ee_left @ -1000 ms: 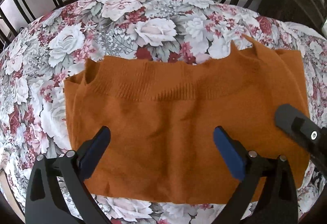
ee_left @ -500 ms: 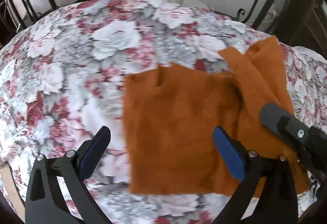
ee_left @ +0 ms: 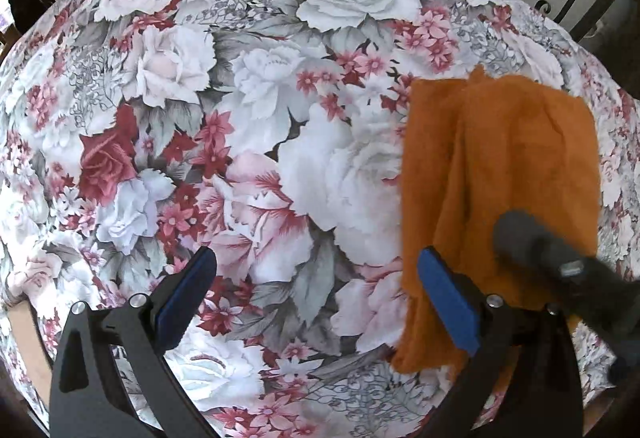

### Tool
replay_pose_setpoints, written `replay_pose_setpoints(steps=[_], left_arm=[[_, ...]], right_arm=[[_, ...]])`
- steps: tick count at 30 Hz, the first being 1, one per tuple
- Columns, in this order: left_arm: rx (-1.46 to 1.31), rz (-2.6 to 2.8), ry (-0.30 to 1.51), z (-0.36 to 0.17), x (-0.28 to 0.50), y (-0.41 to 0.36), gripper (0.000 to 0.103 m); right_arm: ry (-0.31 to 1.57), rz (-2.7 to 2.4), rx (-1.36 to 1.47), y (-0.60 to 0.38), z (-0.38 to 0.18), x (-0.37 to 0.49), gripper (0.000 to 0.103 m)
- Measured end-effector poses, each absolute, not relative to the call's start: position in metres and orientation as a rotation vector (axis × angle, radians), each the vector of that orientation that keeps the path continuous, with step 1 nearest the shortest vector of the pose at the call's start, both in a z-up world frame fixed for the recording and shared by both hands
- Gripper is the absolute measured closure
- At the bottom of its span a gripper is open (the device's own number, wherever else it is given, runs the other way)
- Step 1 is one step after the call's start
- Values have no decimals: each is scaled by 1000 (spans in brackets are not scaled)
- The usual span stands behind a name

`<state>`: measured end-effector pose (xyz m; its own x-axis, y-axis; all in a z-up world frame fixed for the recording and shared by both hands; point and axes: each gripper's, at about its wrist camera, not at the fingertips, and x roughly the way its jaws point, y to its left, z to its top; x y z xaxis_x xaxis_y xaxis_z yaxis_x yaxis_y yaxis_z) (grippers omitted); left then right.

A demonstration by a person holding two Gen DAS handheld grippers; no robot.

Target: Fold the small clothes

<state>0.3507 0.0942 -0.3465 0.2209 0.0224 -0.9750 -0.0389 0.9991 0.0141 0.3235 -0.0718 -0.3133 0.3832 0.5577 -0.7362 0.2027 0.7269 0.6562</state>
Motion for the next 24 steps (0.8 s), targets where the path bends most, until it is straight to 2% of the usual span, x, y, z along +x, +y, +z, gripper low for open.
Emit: replay_pose_setpoints(steps=[6, 10, 13, 16, 22, 24], left_arm=[[8, 55, 1294, -317, 348, 93, 5], [-4, 22, 1222, -282, 335, 84, 5], [41, -19, 1215, -275, 327, 62, 5], [102, -49, 1246, -288, 322, 34, 5], [424, 39, 1350, -353, 313, 1, 4], [439, 50, 1355, -360, 313, 1, 4]], right_arm=[[1058, 237, 676, -102, -262, 308, 86], [1062, 74, 584, -134, -268, 287, 87], [1102, -34, 651, -157, -289, 279, 90], [1133, -68, 697, -162, -303, 275, 91], [1199, -43, 539, -127, -320, 282, 88], [1217, -25, 493, -119, -322, 285, 87]])
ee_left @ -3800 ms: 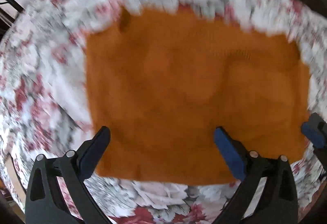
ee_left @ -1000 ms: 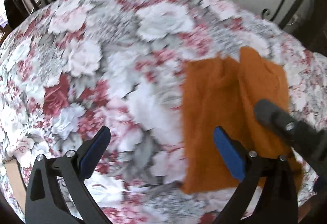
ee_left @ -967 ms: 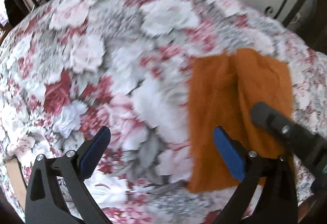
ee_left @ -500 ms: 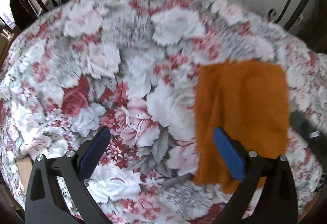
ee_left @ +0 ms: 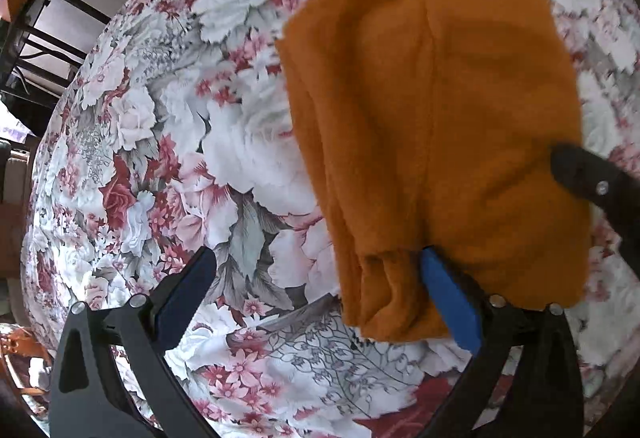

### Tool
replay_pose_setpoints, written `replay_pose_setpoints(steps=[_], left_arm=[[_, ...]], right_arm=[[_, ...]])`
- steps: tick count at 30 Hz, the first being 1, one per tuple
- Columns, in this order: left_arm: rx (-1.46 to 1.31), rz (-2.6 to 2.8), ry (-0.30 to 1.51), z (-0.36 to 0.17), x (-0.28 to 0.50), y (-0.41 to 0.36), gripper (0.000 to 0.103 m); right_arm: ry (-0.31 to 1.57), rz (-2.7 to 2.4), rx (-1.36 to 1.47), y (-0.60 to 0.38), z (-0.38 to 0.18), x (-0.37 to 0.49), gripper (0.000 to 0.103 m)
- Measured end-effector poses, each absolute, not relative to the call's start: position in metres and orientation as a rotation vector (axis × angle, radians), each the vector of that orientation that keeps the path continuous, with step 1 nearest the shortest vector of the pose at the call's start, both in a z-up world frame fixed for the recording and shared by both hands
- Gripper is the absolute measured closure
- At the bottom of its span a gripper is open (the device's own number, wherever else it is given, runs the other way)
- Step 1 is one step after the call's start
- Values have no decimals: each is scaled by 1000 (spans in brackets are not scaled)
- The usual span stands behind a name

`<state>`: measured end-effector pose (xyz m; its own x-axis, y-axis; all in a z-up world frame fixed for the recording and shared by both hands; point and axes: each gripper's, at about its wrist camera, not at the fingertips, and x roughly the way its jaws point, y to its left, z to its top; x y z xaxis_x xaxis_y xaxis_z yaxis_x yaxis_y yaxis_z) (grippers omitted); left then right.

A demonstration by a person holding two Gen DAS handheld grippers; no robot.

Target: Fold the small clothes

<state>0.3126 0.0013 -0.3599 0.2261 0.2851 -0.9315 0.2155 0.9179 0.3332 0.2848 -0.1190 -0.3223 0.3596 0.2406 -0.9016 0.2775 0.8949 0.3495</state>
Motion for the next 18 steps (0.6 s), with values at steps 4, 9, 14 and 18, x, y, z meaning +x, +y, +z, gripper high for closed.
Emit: replay_pose_setpoints(steps=[4, 9, 14, 18], left_arm=[[420, 54, 1357, -355, 316, 3, 4], [275, 54, 1300, -322, 330, 16, 4], [-11, -46, 1248, -295, 349, 29, 4], [-39, -71, 1247, -305, 355, 14, 4]], right_arm=[[1227, 3, 478, -119, -319, 288, 81], [1120, 19, 567, -138, -290, 283, 83], [1033, 47, 589, -155, -273, 288, 90], [998, 69, 592, -165, -274, 302, 95]])
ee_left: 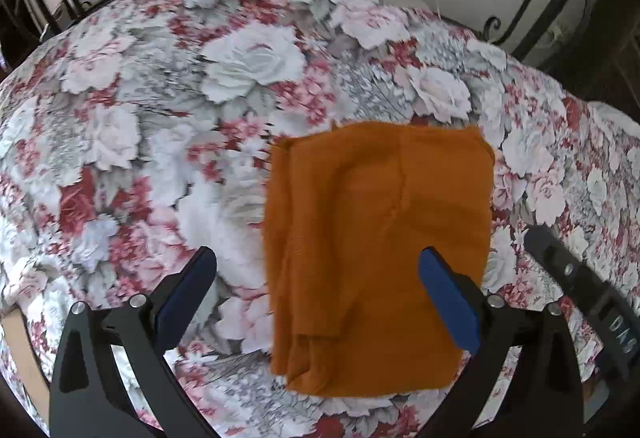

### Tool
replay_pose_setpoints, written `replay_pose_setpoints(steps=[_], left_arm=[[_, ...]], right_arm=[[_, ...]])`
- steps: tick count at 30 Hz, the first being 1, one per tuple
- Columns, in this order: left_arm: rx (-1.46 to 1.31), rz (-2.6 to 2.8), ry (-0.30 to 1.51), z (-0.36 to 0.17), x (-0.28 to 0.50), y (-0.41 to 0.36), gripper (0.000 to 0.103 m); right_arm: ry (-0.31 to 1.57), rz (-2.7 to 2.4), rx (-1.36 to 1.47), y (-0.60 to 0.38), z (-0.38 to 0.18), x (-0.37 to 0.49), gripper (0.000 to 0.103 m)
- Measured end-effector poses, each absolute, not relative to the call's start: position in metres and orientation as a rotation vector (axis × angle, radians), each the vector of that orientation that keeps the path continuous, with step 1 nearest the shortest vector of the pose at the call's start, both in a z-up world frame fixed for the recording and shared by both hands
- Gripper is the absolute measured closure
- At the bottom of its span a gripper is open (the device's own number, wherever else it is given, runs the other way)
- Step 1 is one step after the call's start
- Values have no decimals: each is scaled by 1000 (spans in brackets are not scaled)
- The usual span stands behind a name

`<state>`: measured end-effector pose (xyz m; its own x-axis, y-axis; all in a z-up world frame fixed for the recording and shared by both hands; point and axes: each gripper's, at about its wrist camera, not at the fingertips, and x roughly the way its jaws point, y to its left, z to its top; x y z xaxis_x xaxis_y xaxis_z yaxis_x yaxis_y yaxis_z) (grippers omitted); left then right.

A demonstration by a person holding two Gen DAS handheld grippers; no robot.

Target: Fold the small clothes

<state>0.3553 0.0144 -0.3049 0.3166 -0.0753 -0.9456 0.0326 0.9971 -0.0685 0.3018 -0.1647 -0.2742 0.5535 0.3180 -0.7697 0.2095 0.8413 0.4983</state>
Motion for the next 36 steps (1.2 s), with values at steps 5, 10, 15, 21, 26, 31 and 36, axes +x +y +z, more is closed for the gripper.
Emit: replay_pose_setpoints(steps=[5, 10, 15, 21, 26, 31, 36], left_arm=[[38, -29, 1293, -341, 362, 1, 4], [72, -12, 1342, -366, 368, -1, 4], [-54, -38, 1365, -359, 373, 9, 4], [84, 12, 1290, -339, 368, 5, 5], [84, 49, 1384, -373, 373, 10, 4], [-14, -5, 1320, -337, 375, 15, 5], [-11, -63, 1304, -321, 365, 13, 5]], right_arm=[[1011, 107, 575, -156, -291, 322, 95], [1139, 100, 614, -151, -350, 353, 103], [1091, 117, 676, -162, -331, 354, 101], [1093, 93, 678, -175, -324, 372, 101], [1189, 48, 694, -179, -360, 375, 103], [1120, 27, 619, -175, -316, 355, 98], [1103, 83, 502, -157, -286, 316, 98]])
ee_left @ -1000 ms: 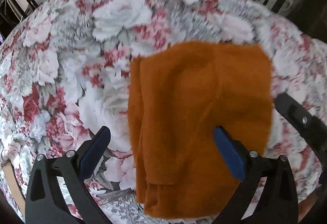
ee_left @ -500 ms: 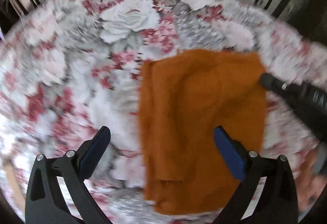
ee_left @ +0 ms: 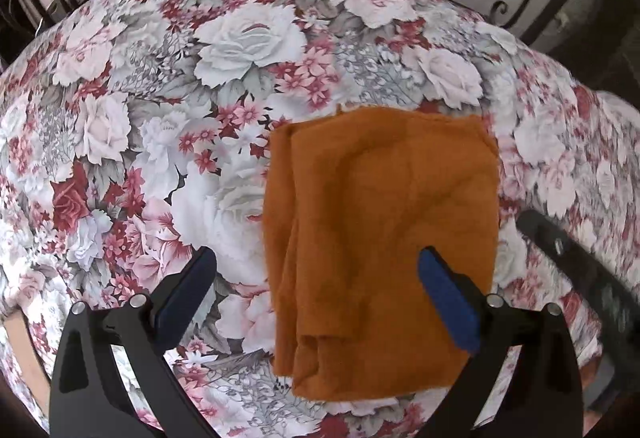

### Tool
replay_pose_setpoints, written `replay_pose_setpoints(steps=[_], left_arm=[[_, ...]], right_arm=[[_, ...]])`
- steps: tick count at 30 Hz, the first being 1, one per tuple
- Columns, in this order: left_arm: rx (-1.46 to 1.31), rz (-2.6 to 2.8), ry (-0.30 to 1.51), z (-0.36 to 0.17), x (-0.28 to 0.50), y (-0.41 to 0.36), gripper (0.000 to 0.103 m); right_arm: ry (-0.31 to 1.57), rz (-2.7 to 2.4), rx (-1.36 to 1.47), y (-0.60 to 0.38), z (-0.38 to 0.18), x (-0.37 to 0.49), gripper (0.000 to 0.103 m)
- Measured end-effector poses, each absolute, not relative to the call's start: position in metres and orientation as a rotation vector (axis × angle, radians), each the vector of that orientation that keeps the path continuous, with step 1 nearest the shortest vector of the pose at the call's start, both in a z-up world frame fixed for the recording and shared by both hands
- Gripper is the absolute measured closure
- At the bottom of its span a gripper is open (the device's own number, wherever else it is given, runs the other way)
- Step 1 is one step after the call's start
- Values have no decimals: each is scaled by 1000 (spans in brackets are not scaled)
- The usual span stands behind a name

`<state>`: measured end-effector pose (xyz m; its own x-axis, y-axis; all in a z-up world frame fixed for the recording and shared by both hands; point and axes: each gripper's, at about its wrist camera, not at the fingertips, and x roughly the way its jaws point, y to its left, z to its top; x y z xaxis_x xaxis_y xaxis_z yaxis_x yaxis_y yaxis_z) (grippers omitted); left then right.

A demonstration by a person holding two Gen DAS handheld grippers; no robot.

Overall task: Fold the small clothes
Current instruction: 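Grasp the folded cardigan edge with the right gripper and lift it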

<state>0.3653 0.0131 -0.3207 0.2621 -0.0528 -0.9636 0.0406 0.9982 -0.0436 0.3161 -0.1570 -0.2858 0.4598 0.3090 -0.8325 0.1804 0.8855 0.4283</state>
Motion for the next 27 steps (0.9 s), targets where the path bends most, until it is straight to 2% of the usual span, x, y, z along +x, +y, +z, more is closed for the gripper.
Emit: replay_pose_setpoints(steps=[5, 9, 11, 12, 15, 21, 24, 25, 27], left_arm=[[85, -53, 1361, -341, 337, 15, 5], [150, -50, 1426, -381, 316, 17, 4], [135, -51, 1441, -388, 317, 18, 4], [125, -52, 1443, -388, 317, 18, 4], [51, -65, 1405, -369, 323, 25, 4], [-108, -108, 1266, -333, 339, 44, 5], [15, -44, 1303, -354, 346, 34, 5], [36, -28, 1349, -367, 349, 30, 4], [-41, -48, 1397, -381, 352, 36, 4]], right_arm=[[1187, 118, 425, -144, -304, 275, 98], [1244, 159, 299, -132, -333, 267, 96], [1300, 140, 363, -144, -351, 268, 75], [1307, 134, 414, -152, -354, 269, 72], [1249, 148, 470, -163, -334, 269, 80], [1102, 213, 556, -163, -303, 282, 80], [1148, 231, 553, -149, -319, 296, 80], [1175, 220, 542, -146, -327, 301, 84], [1200, 195, 542, -145, -339, 306, 86]])
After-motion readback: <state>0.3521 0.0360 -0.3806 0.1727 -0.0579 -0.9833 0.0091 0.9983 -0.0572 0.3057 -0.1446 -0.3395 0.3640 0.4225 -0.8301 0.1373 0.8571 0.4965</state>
